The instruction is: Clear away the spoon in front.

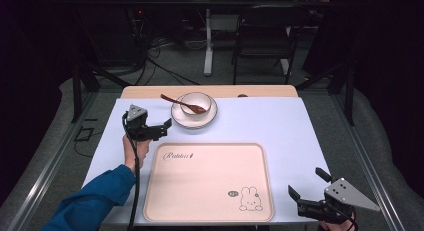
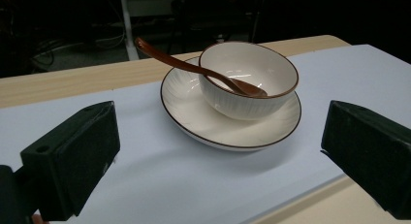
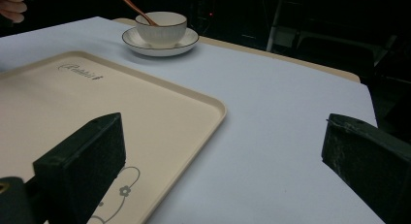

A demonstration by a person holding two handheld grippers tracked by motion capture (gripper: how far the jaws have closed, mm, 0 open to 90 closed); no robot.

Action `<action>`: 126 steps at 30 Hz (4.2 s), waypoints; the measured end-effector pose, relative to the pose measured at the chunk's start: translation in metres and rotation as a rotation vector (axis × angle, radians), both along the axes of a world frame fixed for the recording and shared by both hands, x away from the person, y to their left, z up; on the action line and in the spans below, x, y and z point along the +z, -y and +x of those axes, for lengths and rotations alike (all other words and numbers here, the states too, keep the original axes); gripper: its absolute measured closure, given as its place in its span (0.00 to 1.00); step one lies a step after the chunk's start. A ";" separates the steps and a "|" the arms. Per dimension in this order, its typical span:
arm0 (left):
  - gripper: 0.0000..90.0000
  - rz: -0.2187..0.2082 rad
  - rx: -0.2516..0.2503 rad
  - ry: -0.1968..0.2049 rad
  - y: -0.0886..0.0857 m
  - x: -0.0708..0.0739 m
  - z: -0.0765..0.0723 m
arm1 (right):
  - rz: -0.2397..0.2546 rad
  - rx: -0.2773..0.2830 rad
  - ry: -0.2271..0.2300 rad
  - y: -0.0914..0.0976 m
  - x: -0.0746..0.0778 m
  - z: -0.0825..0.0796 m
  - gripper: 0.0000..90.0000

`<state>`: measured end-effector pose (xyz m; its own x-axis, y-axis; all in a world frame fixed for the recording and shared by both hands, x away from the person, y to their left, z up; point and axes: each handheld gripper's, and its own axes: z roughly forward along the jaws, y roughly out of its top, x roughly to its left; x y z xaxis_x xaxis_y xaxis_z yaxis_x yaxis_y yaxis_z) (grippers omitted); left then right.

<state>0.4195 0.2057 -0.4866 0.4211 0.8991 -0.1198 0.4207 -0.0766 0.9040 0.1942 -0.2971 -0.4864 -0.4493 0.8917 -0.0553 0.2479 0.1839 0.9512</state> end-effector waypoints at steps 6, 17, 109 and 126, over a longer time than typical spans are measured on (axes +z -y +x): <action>0.00 -0.031 0.050 -0.028 0.004 -0.005 0.021 | 0.001 0.000 0.000 0.000 0.000 0.000 0.01; 0.00 -0.077 0.121 -0.063 0.010 -0.007 0.057 | 0.002 0.000 0.000 0.000 0.000 0.000 0.01; 0.94 -0.217 -0.004 0.049 0.033 0.010 0.078 | 0.010 -0.004 -0.003 0.001 0.000 0.000 0.01; 0.94 -0.192 -0.088 0.088 0.009 0.040 0.068 | 0.008 -0.005 0.001 0.001 0.000 0.000 0.01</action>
